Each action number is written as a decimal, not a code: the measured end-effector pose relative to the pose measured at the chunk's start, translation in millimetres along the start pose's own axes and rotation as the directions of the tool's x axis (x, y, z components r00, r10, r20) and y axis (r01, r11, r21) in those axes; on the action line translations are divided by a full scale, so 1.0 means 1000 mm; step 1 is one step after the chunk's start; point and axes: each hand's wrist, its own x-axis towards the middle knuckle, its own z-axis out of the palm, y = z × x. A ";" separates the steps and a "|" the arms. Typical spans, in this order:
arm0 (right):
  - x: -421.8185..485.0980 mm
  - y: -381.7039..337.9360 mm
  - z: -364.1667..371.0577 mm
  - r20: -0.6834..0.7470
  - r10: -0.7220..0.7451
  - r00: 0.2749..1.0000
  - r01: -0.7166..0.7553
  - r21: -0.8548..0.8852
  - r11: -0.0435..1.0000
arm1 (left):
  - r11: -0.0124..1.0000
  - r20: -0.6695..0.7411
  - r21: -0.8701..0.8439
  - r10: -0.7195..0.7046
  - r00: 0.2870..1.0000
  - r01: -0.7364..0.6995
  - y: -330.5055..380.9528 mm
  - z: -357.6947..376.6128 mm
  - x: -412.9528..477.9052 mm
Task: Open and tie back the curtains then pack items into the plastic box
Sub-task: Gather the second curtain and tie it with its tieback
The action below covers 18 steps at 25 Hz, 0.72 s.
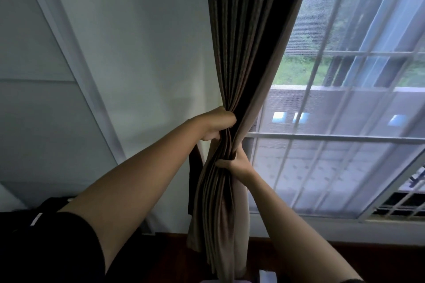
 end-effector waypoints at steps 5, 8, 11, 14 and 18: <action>0.010 0.002 0.025 -0.284 0.087 0.955 -0.132 -0.142 0.981 | 0.999 0.019 0.010 -0.034 0.999 0.034 0.005 0.006 0.001; 0.014 -0.005 0.038 -0.462 0.179 0.869 -0.285 -0.170 0.943 | 0.999 0.037 0.019 -0.041 0.998 0.040 0.000 -0.001 0.001; 0.017 -0.006 0.048 -0.555 0.162 0.816 -0.379 -0.301 0.875 | 0.999 0.033 0.034 -0.022 0.999 0.021 -0.004 -0.007 0.001; 0.019 -0.004 0.052 -0.569 0.117 0.814 -0.380 -0.369 0.848 | 0.999 0.033 0.036 -0.008 0.999 0.007 -0.006 -0.008 0.002; 0.021 -0.004 0.052 -0.573 0.084 0.815 -0.371 -0.406 0.836 | 1.000 0.078 -0.005 0.013 0.997 -0.012 -0.007 -0.011 0.001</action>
